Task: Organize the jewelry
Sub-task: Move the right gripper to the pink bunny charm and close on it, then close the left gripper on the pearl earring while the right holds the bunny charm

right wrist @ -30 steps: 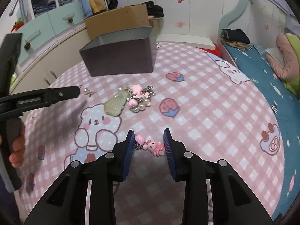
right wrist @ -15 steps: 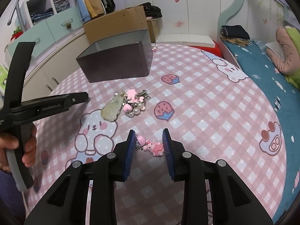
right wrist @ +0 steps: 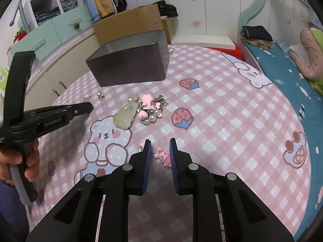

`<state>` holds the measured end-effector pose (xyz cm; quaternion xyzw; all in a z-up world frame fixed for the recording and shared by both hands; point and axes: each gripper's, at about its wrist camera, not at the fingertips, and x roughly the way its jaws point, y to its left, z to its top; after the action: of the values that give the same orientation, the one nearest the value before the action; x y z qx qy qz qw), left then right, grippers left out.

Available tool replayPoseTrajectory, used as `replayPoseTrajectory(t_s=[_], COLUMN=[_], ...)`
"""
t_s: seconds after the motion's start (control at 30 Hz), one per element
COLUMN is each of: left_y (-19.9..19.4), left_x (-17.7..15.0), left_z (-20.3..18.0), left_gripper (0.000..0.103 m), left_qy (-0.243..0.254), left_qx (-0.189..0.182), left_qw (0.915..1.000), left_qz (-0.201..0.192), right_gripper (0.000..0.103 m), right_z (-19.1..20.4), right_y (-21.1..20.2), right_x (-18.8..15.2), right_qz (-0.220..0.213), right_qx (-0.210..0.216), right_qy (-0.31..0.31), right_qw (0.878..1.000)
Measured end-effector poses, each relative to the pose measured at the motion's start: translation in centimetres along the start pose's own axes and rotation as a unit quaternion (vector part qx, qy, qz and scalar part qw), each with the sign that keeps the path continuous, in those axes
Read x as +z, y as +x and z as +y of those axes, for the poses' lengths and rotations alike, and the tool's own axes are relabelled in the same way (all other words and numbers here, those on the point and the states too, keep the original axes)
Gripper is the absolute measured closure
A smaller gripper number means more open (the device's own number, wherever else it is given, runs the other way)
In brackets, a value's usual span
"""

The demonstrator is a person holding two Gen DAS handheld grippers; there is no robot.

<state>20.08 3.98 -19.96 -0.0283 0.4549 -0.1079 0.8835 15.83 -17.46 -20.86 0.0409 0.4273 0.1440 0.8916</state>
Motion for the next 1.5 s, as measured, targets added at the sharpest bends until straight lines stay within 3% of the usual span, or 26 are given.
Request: replayPoseTrajectory(t_s=[0.07,0.1,0.13,0.2,0.37,0.5,0.63,0.83,1.03,1.5], left_y=[-0.4,-0.5,-0.7,-1.0,-0.8,-0.3,0.2,0.6,1.2,2.5], left_x=[-0.1,0.1,0.2,0.5,1.0,1.5,2.0,2.4,2.7,3.4], left_z=[1.0,1.3,1.6,1.7,1.4,1.0,0.8,0.7,0.7,-0.5], left_gripper=[0.103,0.099,0.08,0.053,0.055,0.055,0.055,0.055,0.055,0.053], left_qy=[-0.021,-0.027,-0.033,-0.04,-0.03,-0.03,-0.034,-0.037,-0.042,-0.022], left_qx=[-0.008,-0.016,-0.014,0.0,0.006,0.006,0.004,0.001,-0.003,0.037], left_qw=[0.9997,0.9995,0.9993,0.9989,0.9992,0.9994,0.9993,0.9992,0.999,0.999], left_qz=[-0.008,-0.008,-0.009,-0.024,-0.024,-0.019,-0.018,-0.015,-0.012,-0.013], right_gripper=[0.079,0.067,0.053,0.051,0.051,0.052,0.077,0.09,0.09,0.09], right_z=[-0.2,-0.3,-0.3,-0.2,0.5,1.1,0.7,0.1,0.0,-1.2], right_y=[-0.4,-0.5,-0.6,-0.8,-0.2,0.3,0.5,0.7,0.5,1.0], right_x=[-0.2,-0.3,-0.4,-0.7,-1.0,-0.9,-0.5,0.0,0.0,0.9], right_qz=[-0.005,-0.005,-0.005,-0.005,0.011,0.012,0.014,0.015,0.009,0.007], right_qx=[-0.004,-0.006,-0.01,-0.007,0.004,-0.012,-0.034,-0.031,-0.031,-0.019], right_qy=[0.003,0.003,0.0,-0.003,-0.02,-0.04,-0.051,-0.063,-0.057,-0.036], right_qw=[1.0,1.0,1.0,1.0,1.0,0.999,0.998,0.997,0.998,0.999])
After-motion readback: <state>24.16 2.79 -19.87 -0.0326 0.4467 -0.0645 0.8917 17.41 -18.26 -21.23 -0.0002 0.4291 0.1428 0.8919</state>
